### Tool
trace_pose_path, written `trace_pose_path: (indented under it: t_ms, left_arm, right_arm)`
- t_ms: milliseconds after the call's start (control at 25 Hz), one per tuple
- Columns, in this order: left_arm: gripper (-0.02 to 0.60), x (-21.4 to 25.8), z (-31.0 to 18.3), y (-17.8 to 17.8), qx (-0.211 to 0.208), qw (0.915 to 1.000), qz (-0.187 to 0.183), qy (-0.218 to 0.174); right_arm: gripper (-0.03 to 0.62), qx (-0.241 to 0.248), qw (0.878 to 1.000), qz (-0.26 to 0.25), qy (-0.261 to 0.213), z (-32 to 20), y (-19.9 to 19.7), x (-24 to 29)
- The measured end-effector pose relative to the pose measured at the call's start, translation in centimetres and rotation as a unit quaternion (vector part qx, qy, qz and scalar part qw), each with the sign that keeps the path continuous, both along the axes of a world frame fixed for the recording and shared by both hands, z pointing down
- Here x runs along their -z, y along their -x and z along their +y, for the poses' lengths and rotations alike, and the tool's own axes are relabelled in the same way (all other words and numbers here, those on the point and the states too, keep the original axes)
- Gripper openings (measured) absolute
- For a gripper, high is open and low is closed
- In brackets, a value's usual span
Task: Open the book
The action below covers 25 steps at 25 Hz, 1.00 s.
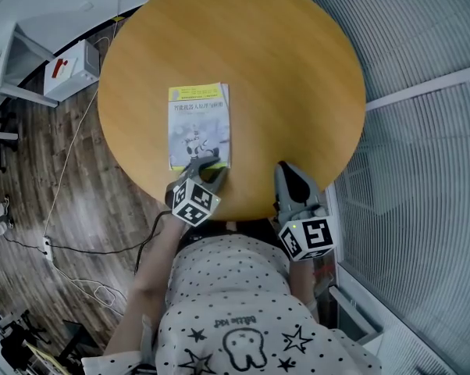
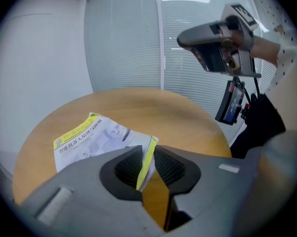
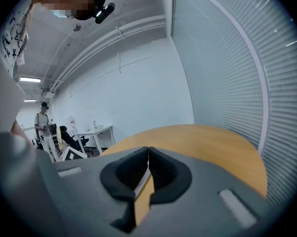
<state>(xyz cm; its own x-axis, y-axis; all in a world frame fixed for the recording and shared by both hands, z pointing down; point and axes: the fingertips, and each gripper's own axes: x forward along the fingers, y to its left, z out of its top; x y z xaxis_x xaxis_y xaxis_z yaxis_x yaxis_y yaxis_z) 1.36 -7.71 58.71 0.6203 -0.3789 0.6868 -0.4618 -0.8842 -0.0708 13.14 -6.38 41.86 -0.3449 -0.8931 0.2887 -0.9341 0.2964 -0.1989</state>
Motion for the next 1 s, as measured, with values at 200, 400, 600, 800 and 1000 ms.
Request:
trace_pose_path:
  t_ms: [200,400,600,800,1000]
  left_arm:
    - [0.038,1.4,-1.4,1.4,0.059,0.9971,0.047,0.002]
    - [0.029,1.9,-2.2,2.1,0.088,0.9933,0.074,0.01]
    - [0.031,1.5,-2.7,2.9,0.105,0.9914,0.075,0.02]
    - [0.031,2.0,-2.8,3.4,0.109,0.9921,0.063,0.004]
    - [0.029,2.9,-3.6,4.9,0.132,0.9888,0.068,-0.013]
  right_arm:
    - [0.005,0.0,1.0,0.002,0.001,-0.1,0.9,-0.3]
    - [0.005,-0.004,1.0,0.006,0.001,-0.1,1.6,-0.2]
    - [0.005,-0.011,1.0,0.009,0.0,0.1,2.4,-0.3]
    - [0.005,-0.024,1.0,0.009,0.003,0.8,2.6,-0.3]
    - [0.005,-0.029,1.0,0.004,0.001,0.9,3.2,-0.1]
